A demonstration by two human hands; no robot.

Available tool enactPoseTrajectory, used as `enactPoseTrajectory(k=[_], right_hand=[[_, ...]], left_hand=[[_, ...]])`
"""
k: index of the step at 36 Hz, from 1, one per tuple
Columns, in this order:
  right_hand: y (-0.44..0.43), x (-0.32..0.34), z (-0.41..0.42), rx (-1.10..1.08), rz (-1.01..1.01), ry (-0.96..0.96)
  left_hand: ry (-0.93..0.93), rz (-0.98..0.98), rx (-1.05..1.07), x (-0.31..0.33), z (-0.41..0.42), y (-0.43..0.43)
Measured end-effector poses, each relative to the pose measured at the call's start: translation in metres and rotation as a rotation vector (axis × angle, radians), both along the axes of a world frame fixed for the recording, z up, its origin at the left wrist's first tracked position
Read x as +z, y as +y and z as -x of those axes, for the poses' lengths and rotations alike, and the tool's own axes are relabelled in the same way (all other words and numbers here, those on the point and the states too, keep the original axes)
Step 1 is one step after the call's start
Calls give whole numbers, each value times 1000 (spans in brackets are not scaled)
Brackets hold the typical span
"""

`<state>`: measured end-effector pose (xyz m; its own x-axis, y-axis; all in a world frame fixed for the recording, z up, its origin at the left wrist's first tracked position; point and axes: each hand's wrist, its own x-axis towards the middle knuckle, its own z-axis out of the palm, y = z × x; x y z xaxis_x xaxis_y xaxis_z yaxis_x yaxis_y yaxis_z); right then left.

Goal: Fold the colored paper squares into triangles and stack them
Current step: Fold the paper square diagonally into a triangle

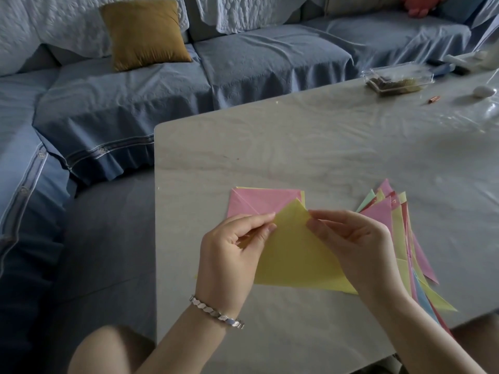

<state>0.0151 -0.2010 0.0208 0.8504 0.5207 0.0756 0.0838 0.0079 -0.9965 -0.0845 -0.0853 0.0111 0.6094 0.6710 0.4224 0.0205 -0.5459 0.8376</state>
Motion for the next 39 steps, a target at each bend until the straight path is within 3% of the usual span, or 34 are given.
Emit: enactPoseTrajectory(k=[12, 19, 25, 32, 33, 36, 39], right_hand=[[-1, -1, -2, 26, 8, 26], [-6, -2, -10, 276, 229, -82], [-6, 7, -20, 540, 489, -303], [1, 1, -30, 691, 582, -474], [3, -2, -30, 674, 596, -540], [8, -20, -34, 424, 511, -999], [10, -40, -25, 252, 432, -1107]], left_hand=[[63, -22, -18, 1, 3, 3], [190, -67, -122, 1, 8, 6], [333, 2, -226, -3, 15, 9], [432, -20, -291, -13, 16, 10], [450, -8, -275, -14, 15, 10], [472, 121, -128, -24, 10, 14], [386, 383, 52, -41, 4, 21]])
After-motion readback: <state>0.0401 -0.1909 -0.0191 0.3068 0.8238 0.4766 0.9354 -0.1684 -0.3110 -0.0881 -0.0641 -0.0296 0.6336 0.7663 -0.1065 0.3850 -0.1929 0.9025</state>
